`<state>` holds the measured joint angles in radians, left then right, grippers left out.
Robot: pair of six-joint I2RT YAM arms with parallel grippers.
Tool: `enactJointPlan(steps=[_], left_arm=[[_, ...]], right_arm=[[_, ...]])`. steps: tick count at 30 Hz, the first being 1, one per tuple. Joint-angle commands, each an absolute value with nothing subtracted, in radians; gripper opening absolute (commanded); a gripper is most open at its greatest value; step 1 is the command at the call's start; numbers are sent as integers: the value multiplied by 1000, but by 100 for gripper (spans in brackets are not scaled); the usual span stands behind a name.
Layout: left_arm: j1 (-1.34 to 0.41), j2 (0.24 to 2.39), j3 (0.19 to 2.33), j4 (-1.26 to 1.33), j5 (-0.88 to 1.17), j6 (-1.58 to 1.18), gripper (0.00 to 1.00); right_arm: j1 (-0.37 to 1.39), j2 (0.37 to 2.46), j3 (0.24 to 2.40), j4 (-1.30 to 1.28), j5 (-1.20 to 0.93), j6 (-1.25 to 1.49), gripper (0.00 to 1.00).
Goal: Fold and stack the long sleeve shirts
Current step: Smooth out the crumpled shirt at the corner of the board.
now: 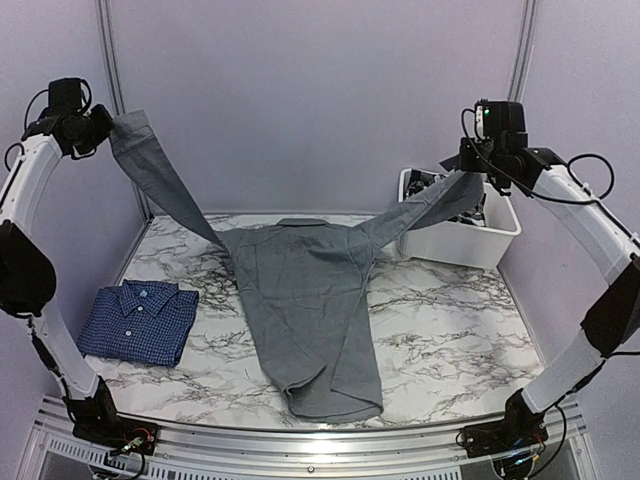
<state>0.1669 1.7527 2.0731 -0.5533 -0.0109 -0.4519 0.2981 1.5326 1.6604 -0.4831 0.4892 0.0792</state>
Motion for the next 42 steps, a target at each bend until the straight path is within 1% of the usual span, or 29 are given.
enactJointPlan(steps=[1, 5, 9, 13, 14, 16, 17, 19, 21, 23, 24, 26, 28, 31, 35, 38, 42], left_arm=[[162, 1831, 2057, -589, 126, -439, 0], [64, 1860, 1974, -586, 186, -381, 0], [-95, 1866, 1846, -585, 155, -328, 0], [-126, 1886, 1692, -545, 109, -353, 0], [-126, 1895, 1670, -540, 105, -358, 0], [-128, 1917, 1642, -534, 118, -358, 0], [-132, 1926, 1632, -534, 123, -356, 4], [-148, 1923, 1610, -534, 94, -348, 21], [-172, 1902, 1590, -536, 36, -342, 46], [-202, 1864, 1569, -536, -39, -338, 58], [-222, 1844, 1559, -535, -63, -340, 62], [-273, 1810, 1545, -535, -107, -340, 68], [-330, 1780, 1533, -536, -142, -347, 69], [-420, 1775, 1519, -525, -102, -386, 69], [-577, 1798, 1496, -506, -16, -409, 64], [-689, 1782, 1434, -505, 22, -400, 62], [-818, 1746, 1318, -505, 51, -402, 62]], right_arm=[[307, 1468, 1572, -515, 413, 116, 0], [358, 1417, 1416, -497, 396, 133, 0], [460, 1389, 1229, -477, 375, 178, 0], [481, 1414, 1063, -463, 346, 249, 0], [482, 1419, 1038, -464, 335, 264, 3], [483, 1427, 1010, -461, 310, 276, 17], [485, 1428, 1005, -466, 300, 276, 23], [500, 1426, 1012, -477, 292, 275, 33], [534, 1424, 1033, -493, 295, 276, 41], [582, 1427, 1060, -505, 298, 283, 46], [605, 1432, 1075, -503, 287, 286, 47], [652, 1454, 1112, -496, 275, 297, 48], [696, 1492, 1151, -478, 252, 301, 48], [735, 1568, 1201, -459, 180, 313, 48], [786, 1624, 1201, -422, 109, 333, 50], [836, 1631, 1182, -425, 103, 343, 54], [865, 1634, 1147, -419, 91, 365, 60]])
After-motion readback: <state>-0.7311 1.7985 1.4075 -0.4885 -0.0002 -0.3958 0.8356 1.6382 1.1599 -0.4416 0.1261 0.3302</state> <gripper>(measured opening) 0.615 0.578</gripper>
